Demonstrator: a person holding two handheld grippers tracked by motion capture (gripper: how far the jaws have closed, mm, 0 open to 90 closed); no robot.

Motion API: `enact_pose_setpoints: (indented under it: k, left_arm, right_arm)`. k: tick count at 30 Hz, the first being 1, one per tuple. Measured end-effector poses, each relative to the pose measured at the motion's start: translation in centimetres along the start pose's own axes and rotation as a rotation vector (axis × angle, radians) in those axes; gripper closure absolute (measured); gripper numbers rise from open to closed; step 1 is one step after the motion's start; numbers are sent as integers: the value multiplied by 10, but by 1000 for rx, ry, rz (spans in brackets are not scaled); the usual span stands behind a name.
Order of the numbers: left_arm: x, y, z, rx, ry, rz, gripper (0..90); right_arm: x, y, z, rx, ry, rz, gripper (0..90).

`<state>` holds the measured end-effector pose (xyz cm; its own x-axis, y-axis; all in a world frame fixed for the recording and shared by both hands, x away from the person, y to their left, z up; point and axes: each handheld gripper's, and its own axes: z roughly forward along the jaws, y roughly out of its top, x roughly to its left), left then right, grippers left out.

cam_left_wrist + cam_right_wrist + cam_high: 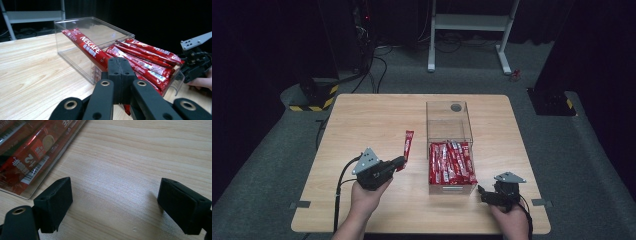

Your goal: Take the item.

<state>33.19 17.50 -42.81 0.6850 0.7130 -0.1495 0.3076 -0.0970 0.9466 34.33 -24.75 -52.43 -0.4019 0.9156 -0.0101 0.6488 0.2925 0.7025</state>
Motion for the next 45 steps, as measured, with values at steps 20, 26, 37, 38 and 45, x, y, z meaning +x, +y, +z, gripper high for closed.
enact_pose_setpoints:
  k: [20,26,37,38,45]
  left_arm:
    - [23,-16,9,20,78,-29,900]
    - [30,-25,18,54,89,-41,900]
    - [36,-41,35,117,104,-46,900]
    - [36,-42,37,121,103,-49,900]
    - [39,-50,45,159,109,-59,900]
  right_arm:
    - [0,0,0,0,0,0,125]
    - [0,0,0,0,0,0,125]
    - [0,0,0,0,0,0,125]
    - [0,0,0,1,0,2,125]
    - [0,0,0,0,0,1,125]
